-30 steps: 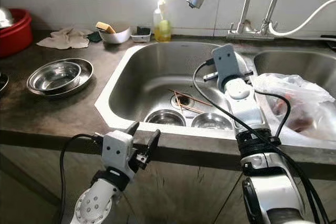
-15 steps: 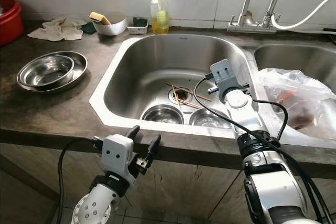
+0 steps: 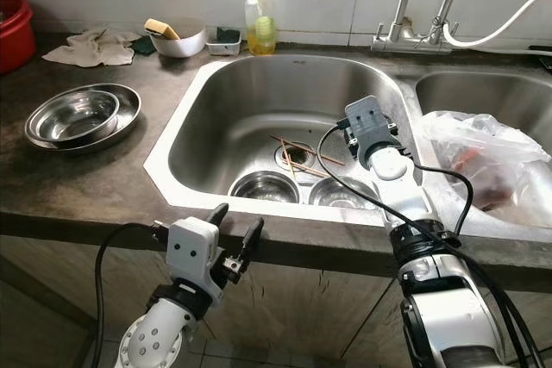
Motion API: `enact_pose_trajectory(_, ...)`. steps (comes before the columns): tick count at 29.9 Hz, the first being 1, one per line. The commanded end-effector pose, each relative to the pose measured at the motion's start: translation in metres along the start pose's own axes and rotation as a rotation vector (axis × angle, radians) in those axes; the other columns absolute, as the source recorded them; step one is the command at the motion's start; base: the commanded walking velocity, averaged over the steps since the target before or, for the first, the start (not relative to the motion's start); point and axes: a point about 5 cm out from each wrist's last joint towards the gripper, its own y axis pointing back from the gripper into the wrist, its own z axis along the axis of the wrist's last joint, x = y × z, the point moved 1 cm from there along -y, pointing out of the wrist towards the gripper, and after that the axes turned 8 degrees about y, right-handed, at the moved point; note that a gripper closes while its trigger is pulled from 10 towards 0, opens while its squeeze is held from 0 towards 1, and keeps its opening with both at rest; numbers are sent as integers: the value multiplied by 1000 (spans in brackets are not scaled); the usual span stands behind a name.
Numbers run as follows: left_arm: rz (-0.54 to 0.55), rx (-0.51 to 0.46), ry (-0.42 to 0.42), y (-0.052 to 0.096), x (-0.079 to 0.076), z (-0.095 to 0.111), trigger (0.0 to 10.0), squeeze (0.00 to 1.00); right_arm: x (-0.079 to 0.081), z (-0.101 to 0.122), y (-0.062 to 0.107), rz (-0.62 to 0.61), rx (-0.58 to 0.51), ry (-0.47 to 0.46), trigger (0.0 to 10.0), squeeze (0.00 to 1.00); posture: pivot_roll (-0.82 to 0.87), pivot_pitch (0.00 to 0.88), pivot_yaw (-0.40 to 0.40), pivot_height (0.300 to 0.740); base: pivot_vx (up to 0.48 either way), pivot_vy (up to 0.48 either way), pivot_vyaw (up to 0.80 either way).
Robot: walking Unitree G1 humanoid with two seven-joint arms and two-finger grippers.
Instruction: Kitchen organization
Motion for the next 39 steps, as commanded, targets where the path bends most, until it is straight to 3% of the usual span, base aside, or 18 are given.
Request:
enact_pose_trajectory(1,-2,-7,-6,-1,1,1,10000,0,-3,9,5,-39,-38,-24,10000,0,158,97,-56,740,0,0,0)
enact_pose_trajectory(8,3,-10,-10,-5,4,1,10000,0,-8,33,37,-126,-203,-151,10000,0,146,91,-50,740,0,0,0)
enact_pose_trajectory(12,4,-5,-5,-5,4,-1,10000,0,-3,39,60,-140,-267,-221,10000,0,135,85,-44,740,0,0,0)
enact_pose_trajectory(15,7,-2,13,-6,5,-1,10000,0,4,38,76,-119,-286,-299,10000,0,130,80,-37,740,0,0,0)
enact_pose_trajectory(22,6,-9,17,-8,6,1,10000,0,14,37,92,-91,-308,-327,10000,0,128,74,-36,740,0,0,0)
enact_pose_trajectory(25,15,-13,21,-9,8,2,10000,0,26,30,109,-56,-270,-347,10000,0,127,63,-35,740,0,0,0)
enact_pose_trajectory(32,17,-9,21,-9,8,0,10000,0,40,21,119,-33,-228,-390,10000,0,119,49,-30,740,0,0,0)
enact_pose_trajectory(39,13,-11,26,-12,7,0,10000,0,42,19,116,-34,-213,-400,10000,0,116,40,-29,740,0,0,0)
